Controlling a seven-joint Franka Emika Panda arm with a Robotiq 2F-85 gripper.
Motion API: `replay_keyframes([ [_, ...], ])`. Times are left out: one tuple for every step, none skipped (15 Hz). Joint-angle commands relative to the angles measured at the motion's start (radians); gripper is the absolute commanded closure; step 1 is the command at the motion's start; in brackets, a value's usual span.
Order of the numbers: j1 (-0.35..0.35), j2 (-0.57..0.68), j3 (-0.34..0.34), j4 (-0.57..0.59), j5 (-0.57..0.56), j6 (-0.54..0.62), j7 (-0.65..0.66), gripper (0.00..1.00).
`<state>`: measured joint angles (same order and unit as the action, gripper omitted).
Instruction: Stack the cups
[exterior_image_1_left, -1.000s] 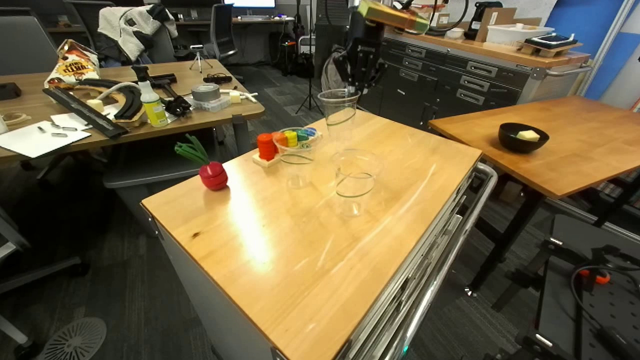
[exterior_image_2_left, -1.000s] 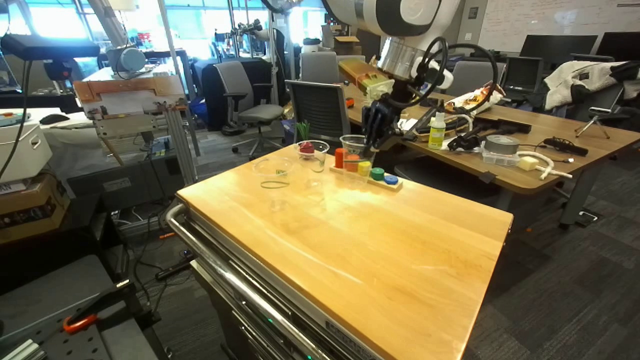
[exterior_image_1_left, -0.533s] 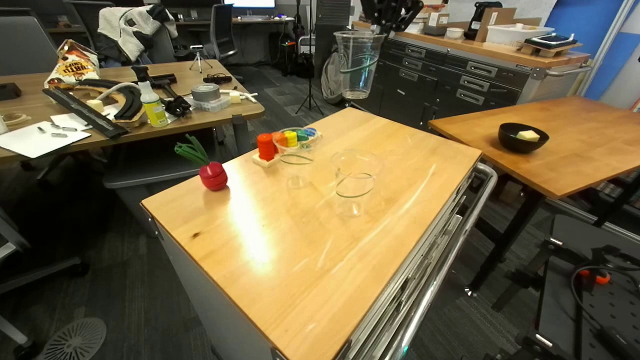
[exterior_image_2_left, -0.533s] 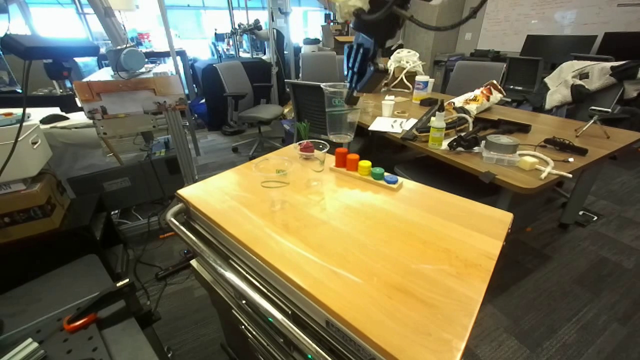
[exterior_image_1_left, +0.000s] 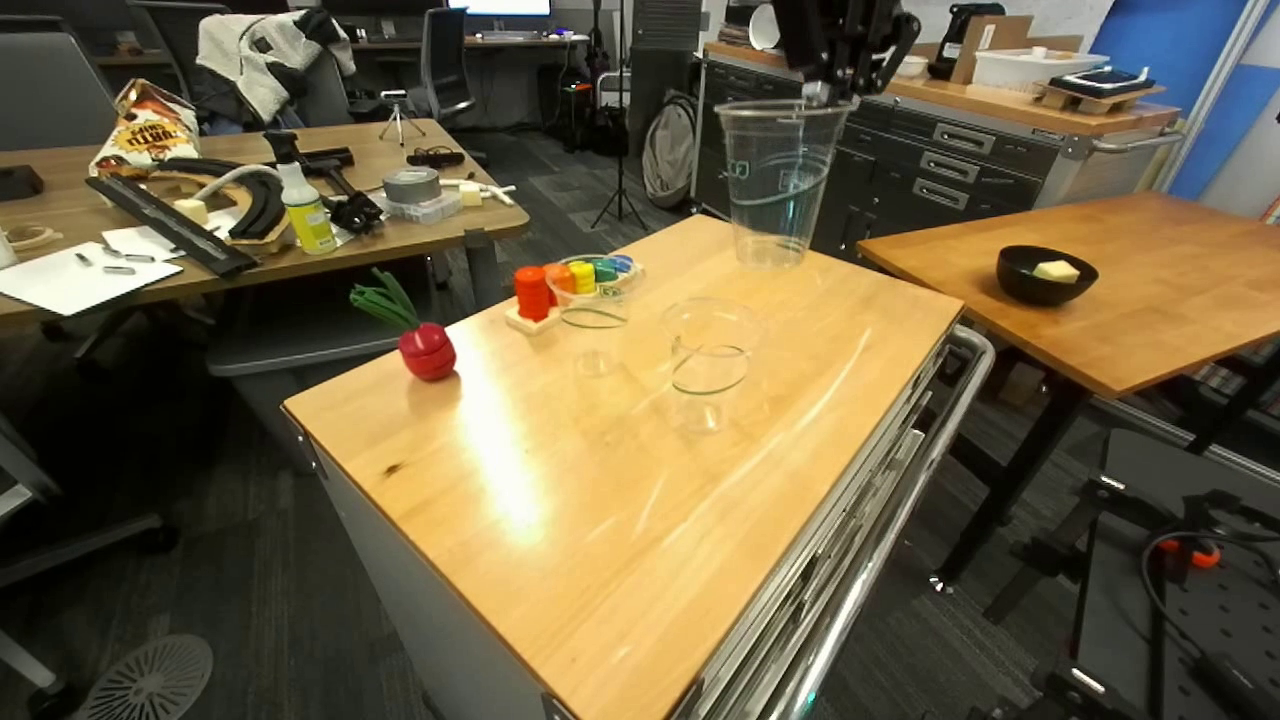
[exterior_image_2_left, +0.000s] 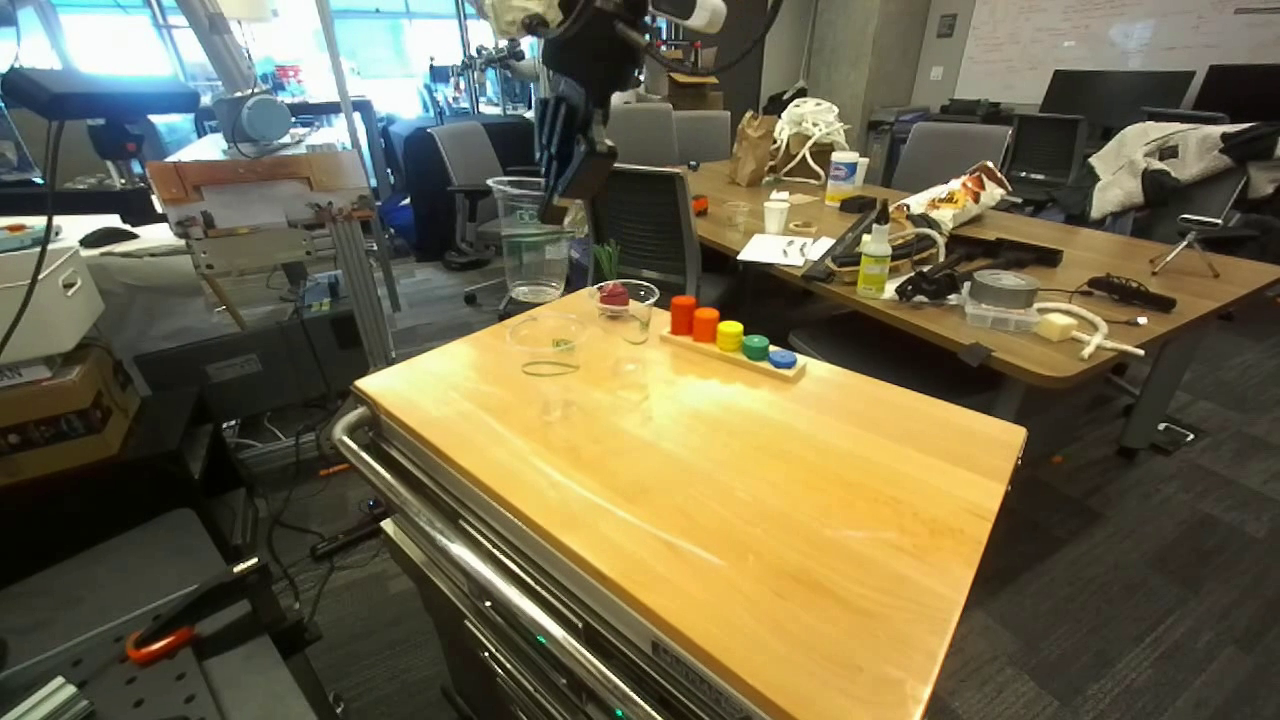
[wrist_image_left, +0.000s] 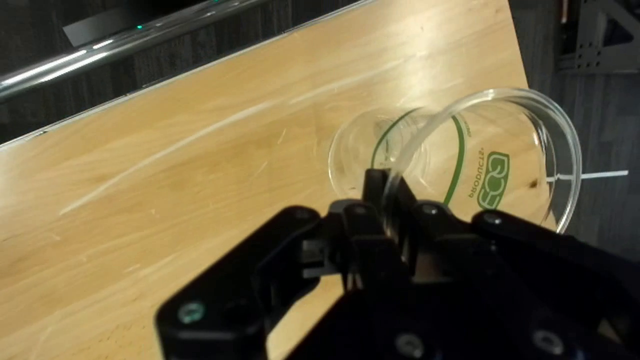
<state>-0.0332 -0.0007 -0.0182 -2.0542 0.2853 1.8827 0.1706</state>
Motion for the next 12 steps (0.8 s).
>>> replay_keyframes([
  [0.030,-0.038,0.024,-0.144,-0.015,0.157,-0.042,0.99],
  [0.037,-0.026,0.030,-0.160,-0.013,0.200,-0.041,0.99],
  [0.042,-0.017,0.035,-0.176,-0.011,0.245,-0.047,0.99],
  [0.047,-0.009,0.038,-0.190,-0.012,0.287,-0.050,0.99],
  [0.051,-0.002,0.041,-0.202,-0.014,0.328,-0.053,0.99],
  [0.054,0.005,0.043,-0.207,-0.012,0.357,-0.054,0.99],
  [0.056,0.005,0.045,-0.215,-0.009,0.379,-0.059,0.99],
  [0.059,0.010,0.047,-0.216,-0.005,0.398,-0.062,0.99],
  [0.060,0.010,0.048,-0.221,-0.006,0.413,-0.065,0.99],
  [0.061,0.012,0.049,-0.221,-0.006,0.425,-0.068,0.99],
  [0.062,0.018,0.050,-0.222,-0.010,0.438,-0.071,0.99],
  [0.063,0.021,0.051,-0.225,-0.017,0.443,-0.078,0.99],
])
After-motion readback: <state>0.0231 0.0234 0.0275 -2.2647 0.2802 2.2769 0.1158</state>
